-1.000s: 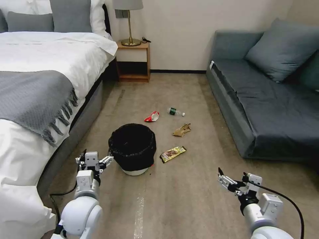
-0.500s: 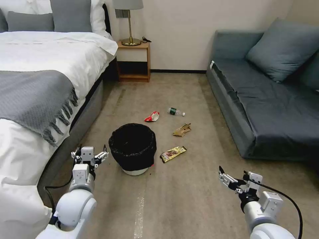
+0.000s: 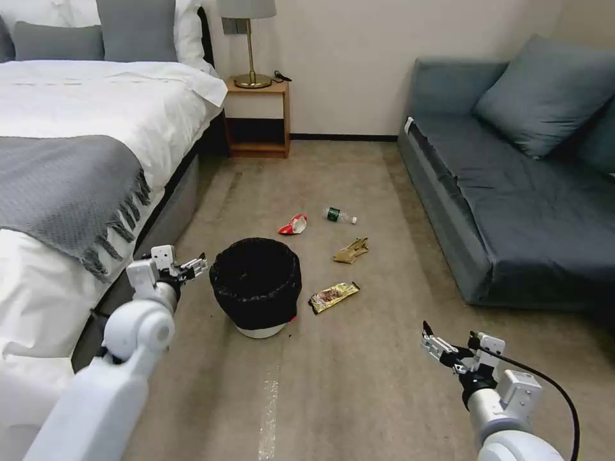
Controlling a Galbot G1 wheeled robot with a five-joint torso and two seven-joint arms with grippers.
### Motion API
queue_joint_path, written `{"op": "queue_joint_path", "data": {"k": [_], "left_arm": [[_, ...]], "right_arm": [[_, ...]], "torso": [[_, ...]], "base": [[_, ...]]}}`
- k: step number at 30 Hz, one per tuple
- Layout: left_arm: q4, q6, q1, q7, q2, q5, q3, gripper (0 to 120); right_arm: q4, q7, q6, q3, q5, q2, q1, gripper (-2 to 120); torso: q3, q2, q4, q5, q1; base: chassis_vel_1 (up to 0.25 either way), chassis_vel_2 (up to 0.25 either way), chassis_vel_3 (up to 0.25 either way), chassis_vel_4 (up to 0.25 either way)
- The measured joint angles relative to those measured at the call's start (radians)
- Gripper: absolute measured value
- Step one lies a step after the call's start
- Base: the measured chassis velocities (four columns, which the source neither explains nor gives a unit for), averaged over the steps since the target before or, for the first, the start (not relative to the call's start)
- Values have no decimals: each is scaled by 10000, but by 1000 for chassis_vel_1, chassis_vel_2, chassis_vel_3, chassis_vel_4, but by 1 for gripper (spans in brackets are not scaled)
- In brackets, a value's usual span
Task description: Pick up the trash bin, then pick up the garbage on the floor and place it into the trash bin.
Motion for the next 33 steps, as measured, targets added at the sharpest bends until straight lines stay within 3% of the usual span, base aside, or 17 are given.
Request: {"op": "queue_joint_path", "data": {"k": [6, 12, 29, 33], "left_arm": [[1474, 203, -1075, -444, -397, -684, 380, 98], [2498, 225, -1729, -522, -836, -789, 699, 99], [3802, 224, -2159, -167, -1331, -541, 1014, 97], [4039, 235, -2225, 62, -1386, -348, 1072, 86]], "right_arm": [[-106, 93, 40, 127, -28, 125, 39, 100], [-141, 167, 44, 225, -28, 233, 74, 100], [-266, 378, 31, 223, -54, 408, 183, 100], [-129, 438, 2, 130, -64, 409, 141, 100]], "torso": [[0, 0, 1, 2, 0], [1, -1, 1, 1, 0], [0, 0, 2, 3, 0], [0, 0, 2, 2, 0]], "base": [[0, 0, 0, 0], [0, 0, 0, 0], [0, 0, 0, 0], [0, 0, 0, 0]]}}
